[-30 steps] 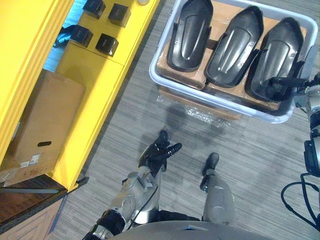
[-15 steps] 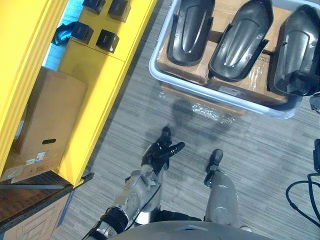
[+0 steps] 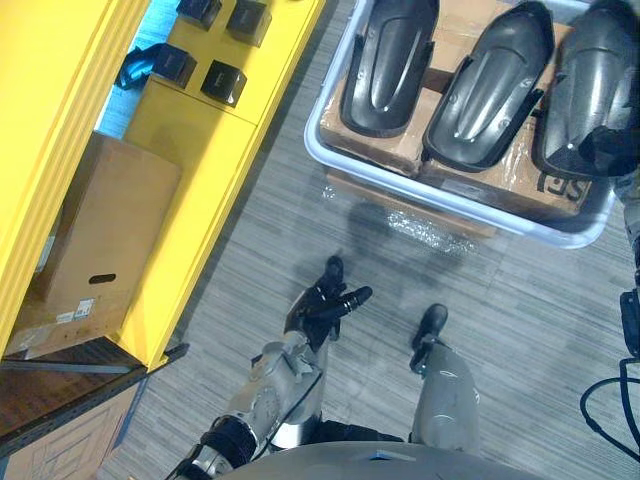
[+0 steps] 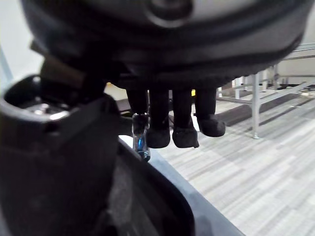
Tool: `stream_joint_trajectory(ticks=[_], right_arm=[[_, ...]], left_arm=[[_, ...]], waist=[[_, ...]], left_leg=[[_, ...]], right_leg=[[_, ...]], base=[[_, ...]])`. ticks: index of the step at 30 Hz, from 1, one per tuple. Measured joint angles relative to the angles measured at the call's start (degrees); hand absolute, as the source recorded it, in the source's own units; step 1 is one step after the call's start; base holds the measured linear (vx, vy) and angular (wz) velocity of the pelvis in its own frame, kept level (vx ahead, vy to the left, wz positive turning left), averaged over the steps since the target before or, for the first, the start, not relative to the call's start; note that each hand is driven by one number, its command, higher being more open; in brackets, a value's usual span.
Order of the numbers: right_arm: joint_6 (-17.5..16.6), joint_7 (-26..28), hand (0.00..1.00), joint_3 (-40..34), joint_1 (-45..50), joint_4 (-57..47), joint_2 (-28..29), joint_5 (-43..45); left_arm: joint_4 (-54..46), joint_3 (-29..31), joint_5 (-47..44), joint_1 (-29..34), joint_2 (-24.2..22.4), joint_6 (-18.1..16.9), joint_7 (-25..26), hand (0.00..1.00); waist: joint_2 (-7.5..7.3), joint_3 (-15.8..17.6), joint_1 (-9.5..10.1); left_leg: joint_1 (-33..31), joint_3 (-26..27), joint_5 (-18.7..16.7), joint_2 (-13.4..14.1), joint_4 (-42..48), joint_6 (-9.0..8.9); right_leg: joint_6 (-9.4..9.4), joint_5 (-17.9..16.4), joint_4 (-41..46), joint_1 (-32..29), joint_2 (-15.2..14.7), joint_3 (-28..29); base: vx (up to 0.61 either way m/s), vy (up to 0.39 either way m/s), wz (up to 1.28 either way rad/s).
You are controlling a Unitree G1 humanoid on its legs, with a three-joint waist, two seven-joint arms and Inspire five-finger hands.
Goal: Walk over and take three plastic housings, then place them on the shelf
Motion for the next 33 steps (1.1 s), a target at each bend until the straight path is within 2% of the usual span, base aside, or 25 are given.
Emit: stream_joint_trajectory(ticks=[4, 7, 10, 12, 15, 16, 21, 26, 28, 29, 33], right_arm=[[-1.96, -1.63, 0.00, -0.13, 4.99, -8.59, -0.07, 0.05], [-3.42, -2.17, 0.00, -0.34, 8.53, -13.14, -0.07, 0.07], [-4.33, -2.24, 0.00, -2.80, 12.37, -17.01, 0.91, 0.04], [-4.34, -2.35, 0.00, -4.71, 15.09, -18.72, 3.07, 0.06], [-4.28, -2.57, 0.00, -5.94, 17.44, -19.65, 4.33, 0.07], [-4.26, -3.10, 1.00, -7.12, 19.16, -21.24, 4.98, 0.08], [-4.27, -3.93, 1.00, -8.94, 20.94, -23.05, 7.79, 2.04], [-7.03, -4.26, 1.00, -13.43, 20.83, -23.05, 11.38, 17.94], [-7.63, -4.23, 1.00, -14.13, 20.55, -22.95, 12.16, 20.60], [-8.84, -4.07, 1.00, -14.95, 20.14, -22.70, 12.69, 24.66], [-11.18, -2.23, 1.00, -17.06, 18.57, -21.54, 12.69, 28.43]], left_arm=[[-3.59, 2.29, 0.20, 3.67, 1.43, 1.02, -0.16, 1.00], [-6.02, 3.10, 0.32, 5.60, 3.13, 1.31, -0.19, 1.00], [-8.44, 3.91, 0.37, 6.58, 4.68, 2.48, -0.20, 1.00], [-10.41, 4.61, 0.42, 7.76, 5.73, 3.00, -0.20, 1.00], [-11.54, 4.57, 0.55, 7.85, 6.54, 3.66, -0.23, 1.00], [-12.51, 4.60, 0.68, 8.06, 6.78, 3.82, -0.26, 1.00], [-15.40, 4.77, 0.83, 9.89, 7.90, 4.06, -0.39, 1.00], [-15.36, 4.53, 0.93, 9.86, 7.95, 5.49, -0.38, 1.00], [-15.36, 4.54, 0.94, 9.86, 7.95, 5.87, -0.36, 1.00], [-15.33, 4.39, 0.99, 9.86, 7.89, 6.05, -0.35, 1.00], [-15.25, 4.29, 1.00, 9.87, 7.81, 6.04, -0.37, 1.00]], waist=[[-0.48, 0.32, -0.64], [-1.56, 1.03, -1.13], [-3.52, 1.45, -1.26], [-5.58, 1.70, -1.28], [-6.76, 1.66, -1.42], [-7.17, 1.62, -1.45], [-8.39, 1.42, -1.64], [-8.84, 1.34, -1.62], [-8.92, 1.29, -1.55], [-8.93, 1.29, -1.39], [-8.97, 1.26, -1.30]], left_leg=[[2.84, 0.13, -0.67, 0.57, 0.13, -0.20], [5.22, 0.41, -0.64, 0.65, -1.44, -0.24], [6.59, 0.90, -0.23, 1.02, -2.86, -0.42], [8.10, 1.64, 0.04, 1.28, -3.73, -0.53], [9.24, 2.02, 0.04, 1.31, -4.00, -0.53], [9.82, 2.18, 0.04, 1.34, -4.36, -0.53], [11.34, 3.22, 0.11, 1.45, -5.59, -0.58], [11.14, 3.61, 0.33, 1.31, -6.13, -0.40], [11.06, 3.61, 0.32, 1.30, -5.93, -0.39], [10.91, 3.60, 0.32, 1.31, -5.72, -0.39], [10.79, 3.51, 0.30, 1.26, -5.55, -0.37]], right_leg=[[-0.17, -0.09, -1.37, 3.57, 0.77, -0.43], [-0.03, 0.05, -2.93, 5.88, 1.06, -0.46], [0.05, 0.92, -4.87, 7.26, 1.57, -0.38], [0.12, 1.49, -5.96, 8.52, 1.83, 0.19], [0.12, 1.53, -6.33, 9.77, 1.84, 0.23], [0.12, 1.62, -6.79, 10.37, 1.91, 0.25], [0.05, 1.71, -7.23, 11.09, 1.89, 0.83], [0.29, 2.78, -8.80, 11.23, 1.96, 1.03], [0.31, 2.80, -8.80, 11.23, 1.95, 1.04], [0.32, 2.81, -8.80, 11.22, 1.96, 1.01], [0.33, 2.81, -8.77, 11.22, 1.96, 0.97]], base=[[0.00, 0.000, 0.00], [0.00, 0.000, 0.00], [0.02, -0.019, -0.06], [0.06, -0.014, -0.10], [0.05, -0.006, 0.00], [0.00, 0.000, 0.00], [0.00, 0.007, -0.07], [0.00, 0.002, -0.01], [0.00, 0.000, 0.00], [0.00, 0.000, 0.00], [0.00, 0.002, 0.01]])
